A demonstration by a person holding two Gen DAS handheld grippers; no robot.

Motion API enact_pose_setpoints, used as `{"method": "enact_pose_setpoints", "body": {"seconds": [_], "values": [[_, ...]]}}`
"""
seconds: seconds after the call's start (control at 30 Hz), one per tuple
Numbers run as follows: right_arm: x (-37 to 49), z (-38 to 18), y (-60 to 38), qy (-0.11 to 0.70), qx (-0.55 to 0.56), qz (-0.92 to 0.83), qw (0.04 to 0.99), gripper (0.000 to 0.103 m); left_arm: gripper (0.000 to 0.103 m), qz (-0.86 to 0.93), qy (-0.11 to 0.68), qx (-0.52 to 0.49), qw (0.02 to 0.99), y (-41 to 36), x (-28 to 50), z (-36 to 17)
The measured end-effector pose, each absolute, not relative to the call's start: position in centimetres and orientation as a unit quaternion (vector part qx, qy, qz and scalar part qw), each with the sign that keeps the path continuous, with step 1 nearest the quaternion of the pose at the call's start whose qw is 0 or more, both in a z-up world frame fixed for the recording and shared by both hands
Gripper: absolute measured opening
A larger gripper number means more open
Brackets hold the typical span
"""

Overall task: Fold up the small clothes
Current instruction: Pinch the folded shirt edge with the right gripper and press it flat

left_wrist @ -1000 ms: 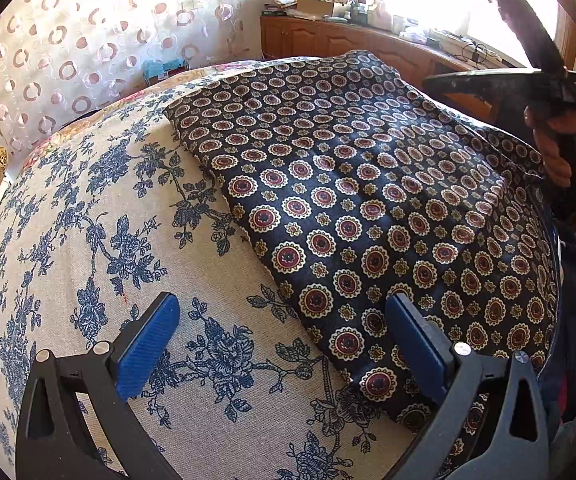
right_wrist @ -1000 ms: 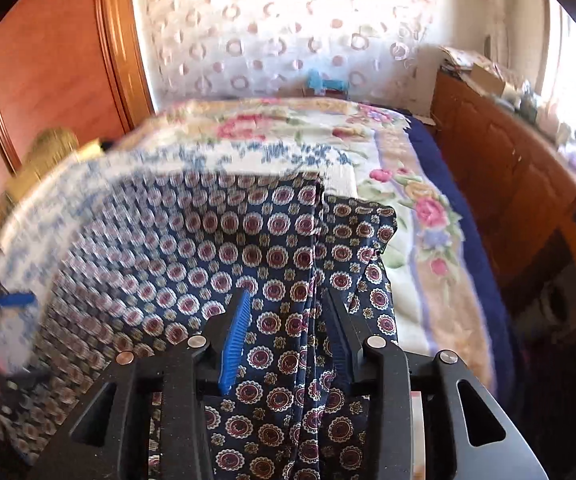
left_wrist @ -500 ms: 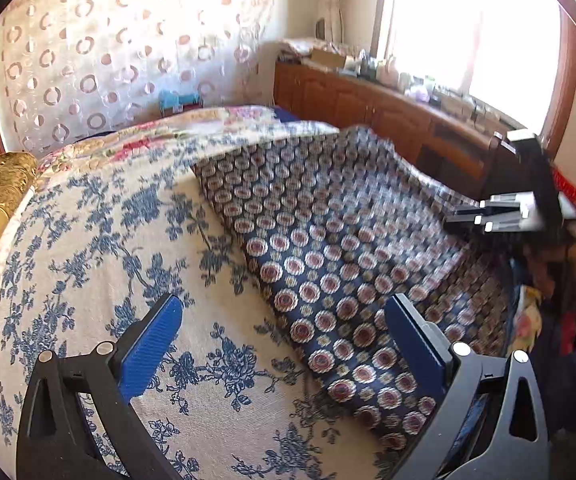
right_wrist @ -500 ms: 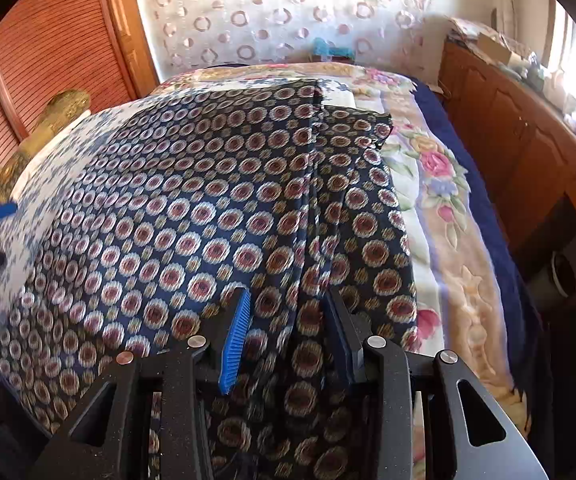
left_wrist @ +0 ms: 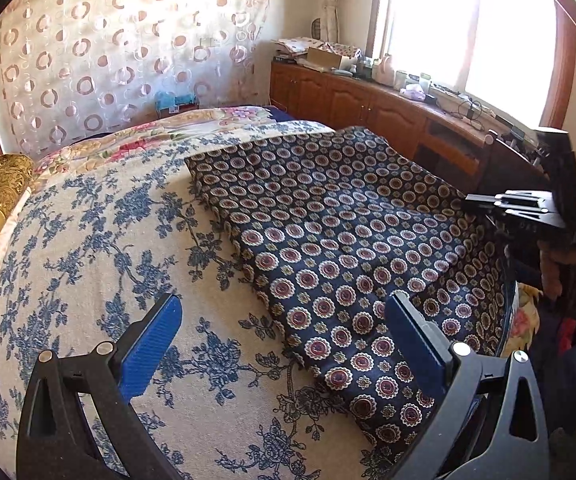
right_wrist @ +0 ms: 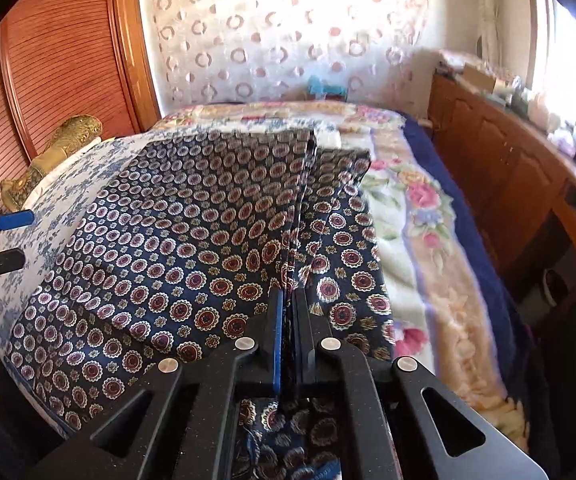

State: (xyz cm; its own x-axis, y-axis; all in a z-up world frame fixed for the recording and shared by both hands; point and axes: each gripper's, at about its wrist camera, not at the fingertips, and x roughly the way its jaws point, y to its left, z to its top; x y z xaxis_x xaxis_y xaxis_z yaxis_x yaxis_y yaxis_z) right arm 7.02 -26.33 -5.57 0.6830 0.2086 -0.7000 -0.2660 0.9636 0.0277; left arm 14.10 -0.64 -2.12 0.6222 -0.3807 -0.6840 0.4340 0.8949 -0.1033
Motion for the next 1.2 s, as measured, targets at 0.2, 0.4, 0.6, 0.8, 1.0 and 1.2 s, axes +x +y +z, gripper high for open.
{"method": "enact_pose_setpoints", "body": {"seconds": [0.2,0.4,0.6,0.8,1.0,1.2], "values": [[6.1,-6.7,-24.9,0.388,-0.056,0.133,0.910,0.005,0.102,-0.232,0.378,0.040,0.895,-1.2,14.1,-2.7],[6.5,-8.1,-24.5,0.409,-0.064,0.117,0.903,0.040,0.102,-0.239,0.382,0.033,0.892,-1.5,13.7,-2.5],[7.9,-7.9,-24.5,0.401,-0.057,0.109,0.908,0.042,0.102,-0.256,0.369,0.033,0.893,-2.6,12.5,-1.7],[8.4,-8.0,-23.0,0.396,-0.075,0.126,0.907,0.025,0.102,-0.256,0.369,0.039,0.893,-3.1,12.2,-1.9],[6.8,-7.6,-23.3,0.380,-0.074,0.134,0.912,0.005,0.102,-0.253,0.374,0.032,0.892,-2.9,12.4,-2.3],[5.1,-6.0,-24.0,0.350,-0.077,0.129,0.924,0.002,0.102,-0.253,0.377,0.034,0.891,-3.0,12.4,-2.5]]}}
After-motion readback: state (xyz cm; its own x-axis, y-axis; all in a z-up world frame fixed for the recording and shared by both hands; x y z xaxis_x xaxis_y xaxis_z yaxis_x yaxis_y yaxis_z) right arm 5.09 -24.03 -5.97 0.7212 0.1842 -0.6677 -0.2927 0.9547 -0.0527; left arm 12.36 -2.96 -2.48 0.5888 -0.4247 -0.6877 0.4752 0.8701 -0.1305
